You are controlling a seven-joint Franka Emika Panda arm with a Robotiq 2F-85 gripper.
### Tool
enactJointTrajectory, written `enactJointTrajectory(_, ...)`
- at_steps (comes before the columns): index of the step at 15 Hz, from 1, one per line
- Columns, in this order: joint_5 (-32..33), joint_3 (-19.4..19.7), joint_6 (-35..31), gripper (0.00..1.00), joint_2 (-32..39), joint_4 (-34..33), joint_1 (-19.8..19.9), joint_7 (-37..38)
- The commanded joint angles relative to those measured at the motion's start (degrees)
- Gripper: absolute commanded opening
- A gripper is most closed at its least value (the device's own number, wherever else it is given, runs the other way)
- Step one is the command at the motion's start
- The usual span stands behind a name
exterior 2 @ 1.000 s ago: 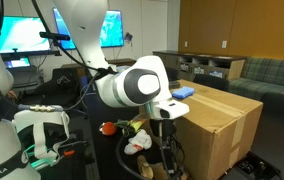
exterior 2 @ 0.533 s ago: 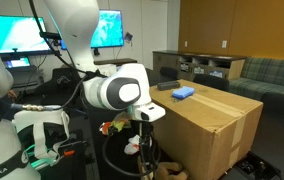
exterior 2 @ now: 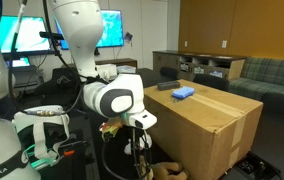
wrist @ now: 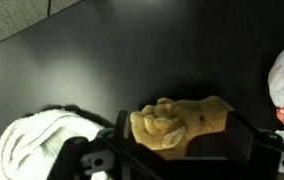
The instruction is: Put the white towel on the table, the moose on the box, the blue sponge on the table, the white cloth on the box, the duster on the table, lastly, the turnip plushie on the box
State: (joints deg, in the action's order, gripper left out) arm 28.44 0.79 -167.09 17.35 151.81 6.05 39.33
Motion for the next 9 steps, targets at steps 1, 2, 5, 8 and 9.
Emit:
enactJointTrajectory(1,-3.05,-3.40,-2.93,1.00,3.67,-2.23,3.71,-4.99)
enactJointTrajectory(2,-3.22,-4.11,-3.43,1.00,4.76,-2.92,4.23,-5.54)
enactJointTrajectory(5,-10.19,-0.48,-4.91,1.00,7.10,-4.69,-1.18,-11.83)
enactJointTrajectory(8,-16.80,2.26,-6.15,1.00,10.12,-7.42,-4.83,-16.58)
enactJointTrajectory(9,-18.95,2.51,-6.04,1.00,10.62,-8.20,-5.43,-18.20)
